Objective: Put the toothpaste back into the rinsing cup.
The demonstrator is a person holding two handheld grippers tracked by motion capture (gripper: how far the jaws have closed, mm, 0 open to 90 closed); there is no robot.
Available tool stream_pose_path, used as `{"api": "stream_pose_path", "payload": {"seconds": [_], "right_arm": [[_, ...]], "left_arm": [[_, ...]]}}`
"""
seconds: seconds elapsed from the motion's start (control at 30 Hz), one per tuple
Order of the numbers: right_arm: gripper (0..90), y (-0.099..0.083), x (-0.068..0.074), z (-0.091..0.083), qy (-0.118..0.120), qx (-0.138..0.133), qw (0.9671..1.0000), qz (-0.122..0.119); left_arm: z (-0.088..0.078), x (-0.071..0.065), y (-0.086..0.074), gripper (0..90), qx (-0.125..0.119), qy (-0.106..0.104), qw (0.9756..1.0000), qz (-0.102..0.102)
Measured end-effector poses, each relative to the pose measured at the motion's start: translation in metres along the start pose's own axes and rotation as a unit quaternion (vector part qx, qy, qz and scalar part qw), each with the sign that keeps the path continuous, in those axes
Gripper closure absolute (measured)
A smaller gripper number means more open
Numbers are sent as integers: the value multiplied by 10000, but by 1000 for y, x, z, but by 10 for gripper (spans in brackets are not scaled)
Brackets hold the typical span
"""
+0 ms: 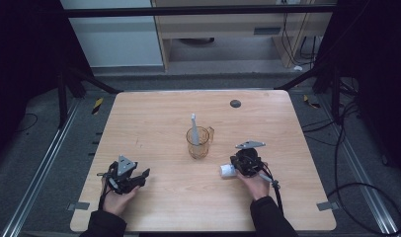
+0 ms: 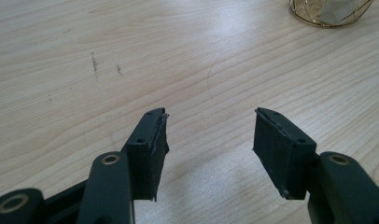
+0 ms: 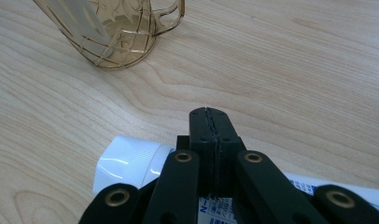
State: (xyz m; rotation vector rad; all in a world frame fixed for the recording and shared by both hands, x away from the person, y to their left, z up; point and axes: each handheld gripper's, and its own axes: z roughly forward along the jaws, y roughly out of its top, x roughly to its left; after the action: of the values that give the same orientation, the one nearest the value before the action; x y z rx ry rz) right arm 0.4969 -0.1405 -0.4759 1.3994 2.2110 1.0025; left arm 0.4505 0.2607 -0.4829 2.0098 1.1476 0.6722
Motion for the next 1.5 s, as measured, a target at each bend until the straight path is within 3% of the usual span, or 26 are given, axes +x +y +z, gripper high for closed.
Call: {"api": "stream_pose_path", "payload": {"seconds": [0.67,1.5], "right_arm": [[895,-15,8,-21,283,155,9991,-286],[896,-37,4,-45,603,251,9971,-379]], "left_arm": [[0,1,0,426,48,32,10000,-21],[0,2,0,417,83,94,9999,-66]]}}
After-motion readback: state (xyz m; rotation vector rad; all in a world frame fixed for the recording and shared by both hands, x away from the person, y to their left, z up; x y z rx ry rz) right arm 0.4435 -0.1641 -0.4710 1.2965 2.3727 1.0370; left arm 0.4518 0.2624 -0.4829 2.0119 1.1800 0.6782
